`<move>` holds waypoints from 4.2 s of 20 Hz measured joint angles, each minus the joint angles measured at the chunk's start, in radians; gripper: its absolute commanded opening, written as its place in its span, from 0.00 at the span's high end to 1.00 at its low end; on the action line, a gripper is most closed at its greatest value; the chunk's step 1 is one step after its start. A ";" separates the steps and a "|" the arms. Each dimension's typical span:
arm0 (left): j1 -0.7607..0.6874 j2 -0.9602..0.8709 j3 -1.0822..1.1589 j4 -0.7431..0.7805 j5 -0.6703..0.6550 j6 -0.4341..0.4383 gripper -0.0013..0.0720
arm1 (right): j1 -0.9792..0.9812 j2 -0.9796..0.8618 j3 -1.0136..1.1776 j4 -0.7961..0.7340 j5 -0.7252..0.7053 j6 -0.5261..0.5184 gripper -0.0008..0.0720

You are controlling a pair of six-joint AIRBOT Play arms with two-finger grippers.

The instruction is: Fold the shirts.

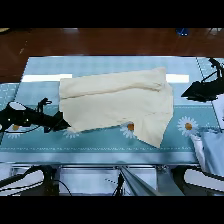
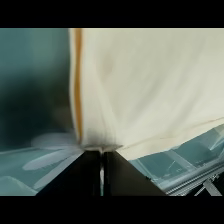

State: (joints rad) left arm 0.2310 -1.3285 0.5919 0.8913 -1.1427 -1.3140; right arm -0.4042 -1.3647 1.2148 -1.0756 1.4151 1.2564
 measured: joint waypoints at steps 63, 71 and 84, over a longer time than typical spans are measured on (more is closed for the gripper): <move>0.057 -0.248 0.628 -0.203 0.175 0.050 0.16 | 0.125 -0.121 0.037 -0.146 -0.832 0.228 0.17; 0.051 -0.248 0.640 -0.203 0.058 0.124 0.17 | 0.015 -0.245 0.037 0.134 -0.594 0.193 0.17; -0.026 -0.248 0.640 -0.204 0.029 0.166 0.19 | 0.270 -0.406 0.039 0.277 -0.795 0.168 0.78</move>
State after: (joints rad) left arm 0.2054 -1.5761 1.2320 0.6872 -1.1141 -1.1481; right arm -0.1341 -1.7710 1.2541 -0.7990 0.6197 1.4246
